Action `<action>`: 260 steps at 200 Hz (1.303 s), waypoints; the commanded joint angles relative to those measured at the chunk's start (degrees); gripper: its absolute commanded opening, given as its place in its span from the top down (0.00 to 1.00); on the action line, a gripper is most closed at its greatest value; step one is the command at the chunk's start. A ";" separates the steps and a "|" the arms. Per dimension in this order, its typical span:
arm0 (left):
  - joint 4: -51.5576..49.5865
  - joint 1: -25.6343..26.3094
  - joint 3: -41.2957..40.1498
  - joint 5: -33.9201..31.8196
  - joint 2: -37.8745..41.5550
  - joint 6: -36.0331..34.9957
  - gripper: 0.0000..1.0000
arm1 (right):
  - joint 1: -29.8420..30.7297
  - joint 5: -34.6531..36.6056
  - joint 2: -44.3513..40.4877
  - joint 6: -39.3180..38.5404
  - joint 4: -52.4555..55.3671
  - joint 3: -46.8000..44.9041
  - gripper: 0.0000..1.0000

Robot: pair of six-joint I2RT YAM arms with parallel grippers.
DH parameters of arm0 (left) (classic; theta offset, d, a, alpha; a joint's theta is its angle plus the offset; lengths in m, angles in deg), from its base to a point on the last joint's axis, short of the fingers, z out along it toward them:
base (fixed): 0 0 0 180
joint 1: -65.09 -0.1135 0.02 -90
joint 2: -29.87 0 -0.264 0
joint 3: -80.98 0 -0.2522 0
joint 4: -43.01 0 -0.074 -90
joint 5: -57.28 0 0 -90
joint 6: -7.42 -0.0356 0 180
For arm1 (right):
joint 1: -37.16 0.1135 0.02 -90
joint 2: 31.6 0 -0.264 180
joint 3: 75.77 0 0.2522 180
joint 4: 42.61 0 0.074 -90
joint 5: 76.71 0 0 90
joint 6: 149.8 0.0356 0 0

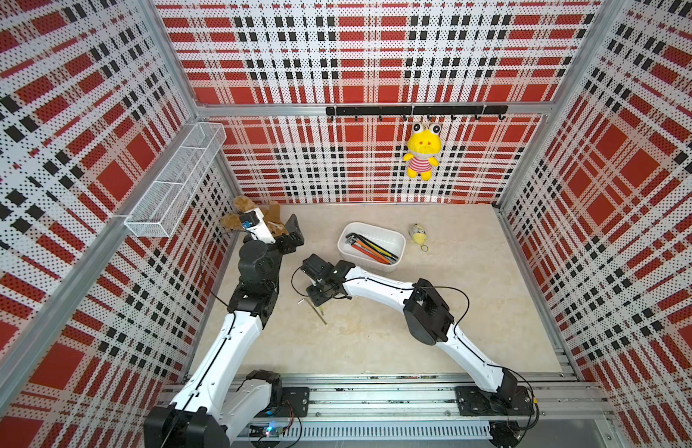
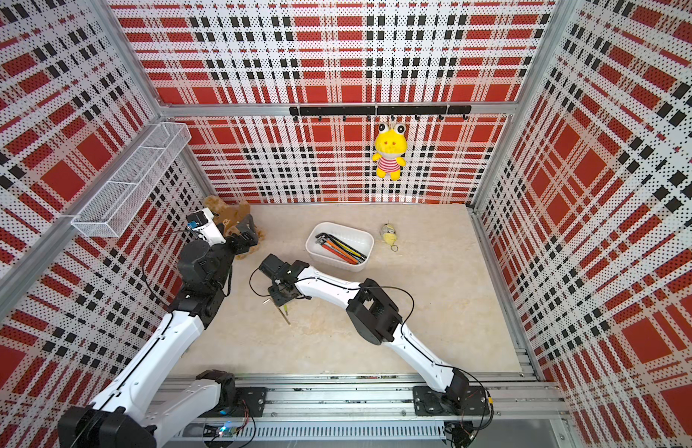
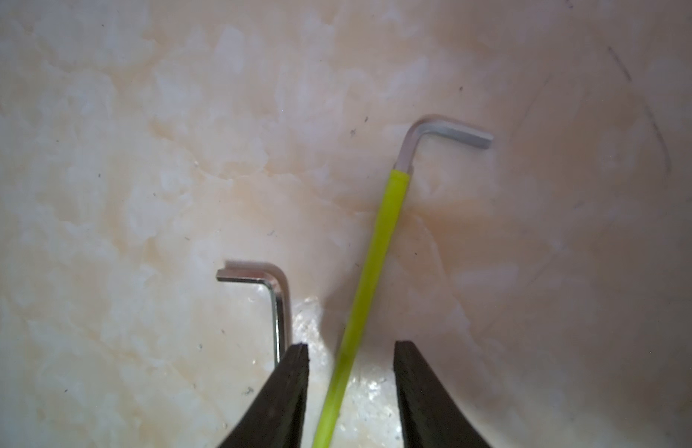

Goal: Put the hex key on the desktop into the storage box
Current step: Pick up the Allen key from the center of the board.

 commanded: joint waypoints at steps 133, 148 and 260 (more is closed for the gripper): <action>-0.05 0.17 -0.44 -0.27 1.71 -0.35 0.01 | 2.40 5.37 3.19 4.41 6.63 2.74 0.60; -0.04 0.25 -0.40 -0.38 1.72 -0.35 0.01 | 2.41 5.40 3.30 4.60 7.12 2.64 0.64; 0.31 -0.57 -0.40 0.18 1.82 0.00 0.01 | 2.64 8.10 -0.87 8.28 13.24 -9.35 0.86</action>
